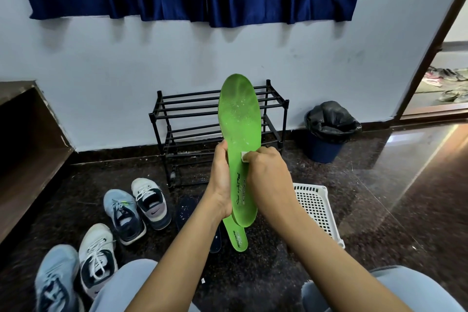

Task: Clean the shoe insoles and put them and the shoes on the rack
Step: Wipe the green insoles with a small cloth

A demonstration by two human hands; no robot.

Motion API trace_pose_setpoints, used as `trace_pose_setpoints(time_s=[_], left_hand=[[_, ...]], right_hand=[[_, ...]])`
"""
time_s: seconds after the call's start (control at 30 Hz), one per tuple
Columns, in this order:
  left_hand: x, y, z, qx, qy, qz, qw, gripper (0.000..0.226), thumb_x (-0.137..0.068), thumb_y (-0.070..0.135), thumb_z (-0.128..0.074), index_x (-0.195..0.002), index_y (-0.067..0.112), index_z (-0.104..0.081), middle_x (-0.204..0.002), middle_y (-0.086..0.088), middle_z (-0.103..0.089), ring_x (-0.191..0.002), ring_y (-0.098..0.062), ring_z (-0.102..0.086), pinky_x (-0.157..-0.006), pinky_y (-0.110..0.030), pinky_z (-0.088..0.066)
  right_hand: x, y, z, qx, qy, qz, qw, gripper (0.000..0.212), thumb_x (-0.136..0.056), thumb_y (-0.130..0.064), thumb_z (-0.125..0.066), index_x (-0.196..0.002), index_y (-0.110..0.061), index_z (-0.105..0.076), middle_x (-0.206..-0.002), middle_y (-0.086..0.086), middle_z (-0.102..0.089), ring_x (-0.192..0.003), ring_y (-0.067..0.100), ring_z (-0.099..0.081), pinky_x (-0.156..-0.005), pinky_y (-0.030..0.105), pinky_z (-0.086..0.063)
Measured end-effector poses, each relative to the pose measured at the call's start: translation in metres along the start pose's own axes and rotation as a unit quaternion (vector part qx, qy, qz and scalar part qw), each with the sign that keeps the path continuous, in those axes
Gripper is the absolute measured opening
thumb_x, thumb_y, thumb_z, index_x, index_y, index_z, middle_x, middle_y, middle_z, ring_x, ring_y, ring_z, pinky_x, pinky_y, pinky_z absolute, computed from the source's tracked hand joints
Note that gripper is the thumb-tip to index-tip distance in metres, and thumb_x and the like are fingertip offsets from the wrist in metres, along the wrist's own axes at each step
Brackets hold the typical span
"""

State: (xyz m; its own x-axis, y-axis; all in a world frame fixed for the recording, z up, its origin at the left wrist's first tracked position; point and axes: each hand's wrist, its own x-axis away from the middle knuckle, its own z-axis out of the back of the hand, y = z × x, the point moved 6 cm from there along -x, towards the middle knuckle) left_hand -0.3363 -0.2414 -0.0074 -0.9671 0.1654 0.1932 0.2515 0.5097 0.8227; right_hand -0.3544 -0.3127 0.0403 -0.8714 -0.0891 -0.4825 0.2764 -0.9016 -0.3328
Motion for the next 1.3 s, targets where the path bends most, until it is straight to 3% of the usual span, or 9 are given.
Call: trace_pose_setpoints(time_s=[0.27, 0.43, 0.6, 0.83, 1.0, 1.17, 1.3], left_hand=[[0.0, 0.001, -0.008, 0.009, -0.003, -0.01, 1.0, 0.068, -0.098, 0.05, -0.028, -0.057, 0.018, -0.072, -0.059, -0.001, -0.066, -0.053, -0.015, -0.063, -0.055, -0.025, -0.046], [-0.001, 0.007, -0.004, 0.015, 0.007, -0.016, 1.0, 0.064, -0.097, 0.055, -0.03, -0.069, 0.016, -0.072, -0.07, -0.005, -0.067, -0.062, -0.019, -0.065, -0.062, -0.029, -0.048], [0.0, 0.012, -0.012, 0.003, -0.003, -0.023, 1.0, 0.058, -0.097, 0.054, -0.029, -0.078, 0.014, -0.067, -0.067, -0.003, -0.067, -0.063, -0.018, -0.063, -0.059, -0.026, -0.048], [-0.001, 0.012, -0.014, 0.005, -0.006, -0.025, 1.0, 0.066, -0.097, 0.056, -0.027, -0.072, 0.016, -0.072, -0.07, -0.005, -0.067, -0.062, -0.018, -0.064, -0.063, -0.029, -0.047], [0.001, 0.01, -0.024, -0.018, -0.02, -0.019, 0.999, 0.061, -0.099, 0.051, -0.024, -0.075, 0.013, -0.065, -0.059, -0.001, -0.066, -0.05, -0.013, -0.063, -0.048, -0.018, -0.046], [0.001, 0.011, -0.018, -0.02, -0.014, -0.016, 1.0, 0.061, -0.099, 0.054, -0.025, -0.081, 0.014, -0.067, -0.064, -0.003, -0.068, -0.055, -0.015, -0.065, -0.051, -0.021, -0.048], [0.0, 0.012, -0.02, -0.024, -0.018, -0.015, 0.999, 0.062, -0.1, 0.053, -0.024, -0.079, 0.014, -0.067, -0.061, -0.002, -0.068, -0.052, -0.014, -0.064, -0.05, -0.02, -0.046]], right_hand=[[-0.01, 0.006, 0.011, 0.004, 0.027, -0.036, 0.999, 0.024, -0.091, -0.005, -0.048, -0.106, -0.005, -0.067, -0.093, 0.01, -0.058, -0.095, 0.025, -0.049, -0.07, 0.034, -0.043], [-0.002, -0.009, 0.007, 0.033, -0.007, -0.016, 0.999, 0.026, -0.092, -0.006, -0.044, -0.11, -0.006, -0.063, -0.099, 0.008, -0.055, -0.101, 0.023, -0.045, -0.066, 0.029, -0.034], [-0.014, -0.001, 0.017, 0.037, 0.037, -0.029, 0.998, 0.025, -0.092, -0.005, -0.046, -0.107, -0.007, -0.066, -0.097, 0.008, -0.057, -0.098, 0.022, -0.046, -0.065, 0.026, -0.03], [-0.004, -0.003, 0.02, 0.04, 0.027, -0.013, 0.999, 0.022, -0.092, -0.007, -0.048, -0.104, -0.005, -0.066, -0.091, 0.009, -0.056, -0.095, 0.024, -0.046, -0.063, 0.029, -0.032], [-0.016, 0.011, 0.026, 0.026, 0.064, -0.038, 0.997, 0.016, -0.079, 0.005, -0.057, -0.087, 0.001, -0.07, -0.077, 0.015, -0.058, -0.083, 0.031, -0.052, -0.061, 0.034, -0.044], [-0.003, -0.001, 0.02, 0.039, 0.039, -0.005, 0.998, 0.014, -0.087, -0.004, -0.055, -0.094, 0.0, -0.067, -0.084, 0.012, -0.055, -0.088, 0.026, -0.048, -0.059, 0.03, -0.034], [-0.013, 0.008, 0.023, 0.014, 0.07, -0.016, 0.997, 0.012, -0.078, 0.003, -0.06, -0.083, 0.001, -0.071, -0.072, 0.012, -0.056, -0.077, 0.029, -0.051, -0.056, 0.034, -0.044]])
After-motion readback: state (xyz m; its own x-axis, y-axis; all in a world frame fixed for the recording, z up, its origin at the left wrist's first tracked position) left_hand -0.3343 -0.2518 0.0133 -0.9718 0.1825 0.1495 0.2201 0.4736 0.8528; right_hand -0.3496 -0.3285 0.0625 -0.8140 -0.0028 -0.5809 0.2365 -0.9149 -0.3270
